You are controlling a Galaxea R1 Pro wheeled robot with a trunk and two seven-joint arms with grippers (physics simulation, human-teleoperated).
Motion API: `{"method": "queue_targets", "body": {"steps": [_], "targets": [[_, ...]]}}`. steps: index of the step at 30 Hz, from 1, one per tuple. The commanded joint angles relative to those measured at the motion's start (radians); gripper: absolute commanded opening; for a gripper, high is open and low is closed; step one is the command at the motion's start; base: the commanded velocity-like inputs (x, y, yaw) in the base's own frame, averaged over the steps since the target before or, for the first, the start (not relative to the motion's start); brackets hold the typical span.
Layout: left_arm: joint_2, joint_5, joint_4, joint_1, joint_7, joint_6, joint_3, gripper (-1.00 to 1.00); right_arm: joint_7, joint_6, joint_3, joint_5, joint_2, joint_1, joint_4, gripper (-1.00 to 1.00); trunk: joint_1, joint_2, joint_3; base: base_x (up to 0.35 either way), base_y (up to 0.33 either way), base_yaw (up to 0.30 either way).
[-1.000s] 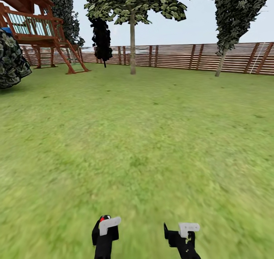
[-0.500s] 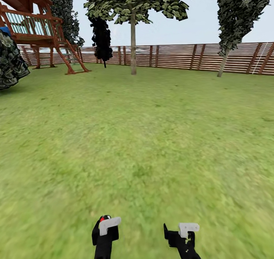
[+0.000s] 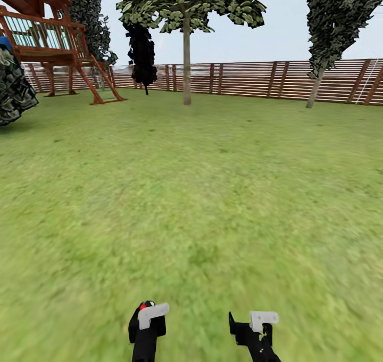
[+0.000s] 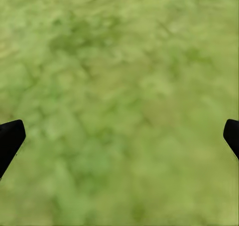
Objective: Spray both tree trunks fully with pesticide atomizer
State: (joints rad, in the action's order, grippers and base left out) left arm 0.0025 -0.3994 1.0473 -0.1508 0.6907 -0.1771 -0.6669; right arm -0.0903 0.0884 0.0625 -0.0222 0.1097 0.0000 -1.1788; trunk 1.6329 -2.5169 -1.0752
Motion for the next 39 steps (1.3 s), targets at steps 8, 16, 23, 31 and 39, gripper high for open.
{"method": "queue_targets", "body": {"steps": [8, 16, 23, 31, 39], "targets": [[0.0, -0.009, -0.001, -0.001, 0.004, -0.007, -0.003, -1.0, -0.005, 0.007, 0.002, -0.002, -0.001, 0.0, -0.002, 1.0, 0.0, 0.0, -0.001, 0.335, 0.003, -0.076], [0.001, -0.009, 0.0, -0.001, 0.004, -0.007, -0.003, -1.0, -0.007, 0.007, 0.002, -0.002, 0.0, 0.0, -0.002, 1.0, 0.0, 0.0, -0.001, 0.335, 0.0, -0.021], [0.001, -0.009, 0.0, -0.001, 0.004, -0.007, -0.004, -1.0, -0.009, 0.007, 0.002, -0.002, 0.0, 0.0, -0.003, 1.0, 0.0, 0.0, -0.001, 0.335, 0.0, -0.001], [0.001, -0.009, 0.0, -0.001, 0.004, -0.007, -0.004, -1.0, -0.009, 0.007, 0.002, -0.002, -0.001, 0.0, -0.004, 1.0, 0.0, 0.0, -0.001, 0.335, 0.0, 0.0], [0.001, -0.009, 0.0, -0.001, 0.004, -0.007, -0.004, -1.0, -0.009, 0.007, 0.001, -0.002, -0.001, 0.0, -0.003, 1.0, 0.0, 0.0, -0.001, 0.335, 0.0, 0.0]]}}
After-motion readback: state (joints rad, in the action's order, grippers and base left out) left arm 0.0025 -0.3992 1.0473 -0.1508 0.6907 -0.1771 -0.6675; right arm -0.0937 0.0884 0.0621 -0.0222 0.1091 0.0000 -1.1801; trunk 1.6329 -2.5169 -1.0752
